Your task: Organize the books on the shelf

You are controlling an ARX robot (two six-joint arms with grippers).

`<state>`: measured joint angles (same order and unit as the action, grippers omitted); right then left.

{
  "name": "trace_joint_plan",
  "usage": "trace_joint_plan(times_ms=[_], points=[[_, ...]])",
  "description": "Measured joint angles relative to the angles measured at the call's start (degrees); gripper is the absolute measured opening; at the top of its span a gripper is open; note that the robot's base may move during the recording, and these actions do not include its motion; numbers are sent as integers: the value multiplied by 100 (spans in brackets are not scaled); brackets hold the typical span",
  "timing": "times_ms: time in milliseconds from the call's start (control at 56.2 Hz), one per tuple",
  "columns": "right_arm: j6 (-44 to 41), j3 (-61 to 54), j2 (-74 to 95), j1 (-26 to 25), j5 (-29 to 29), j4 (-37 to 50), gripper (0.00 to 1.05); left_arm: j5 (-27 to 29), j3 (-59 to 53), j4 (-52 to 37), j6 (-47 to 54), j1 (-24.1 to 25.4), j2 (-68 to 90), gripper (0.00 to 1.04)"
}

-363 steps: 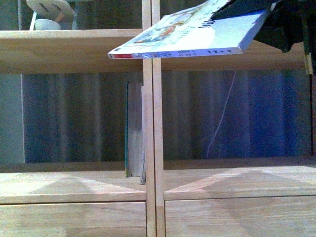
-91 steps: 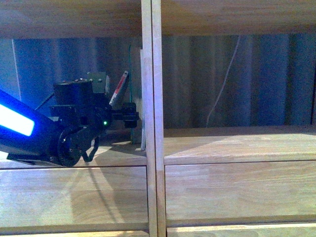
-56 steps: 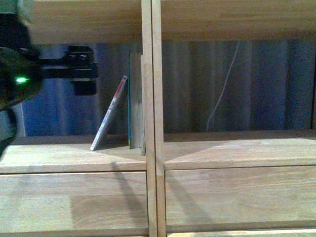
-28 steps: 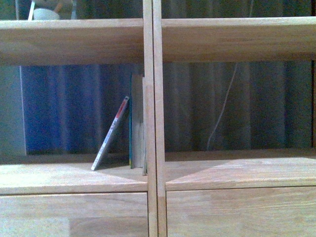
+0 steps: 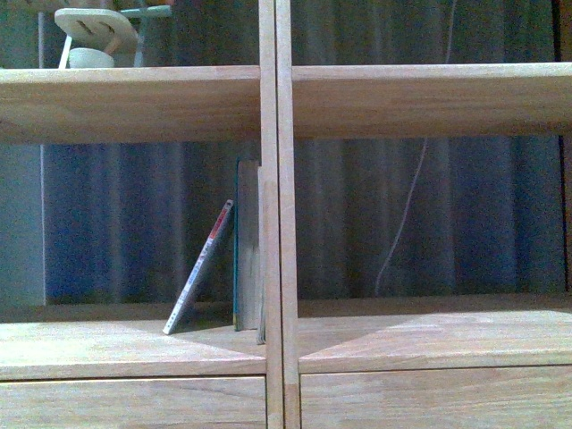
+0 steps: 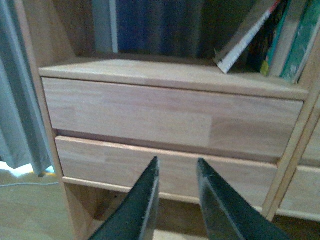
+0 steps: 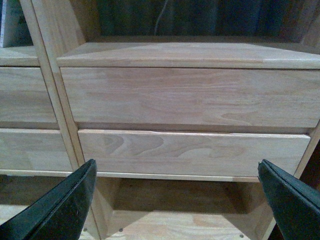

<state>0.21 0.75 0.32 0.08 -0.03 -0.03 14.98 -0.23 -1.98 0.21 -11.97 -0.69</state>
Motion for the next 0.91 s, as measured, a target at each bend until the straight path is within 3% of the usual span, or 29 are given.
trace_joint_plan(times_ms=[71,231,409,908], points=[[0,0,-2,0,-2,0,98,-479,0,186,-13,378,-2,2],[0,0,-2,0,0,0,98,-1283,2,313,-9,1032,-2,3],[0,0,-2,0,0,0,98,-1480,9,297,-11,1161,2,3],[0,0,-2,0,0,0,98,-1482,9,284,-13,1165,2,94]])
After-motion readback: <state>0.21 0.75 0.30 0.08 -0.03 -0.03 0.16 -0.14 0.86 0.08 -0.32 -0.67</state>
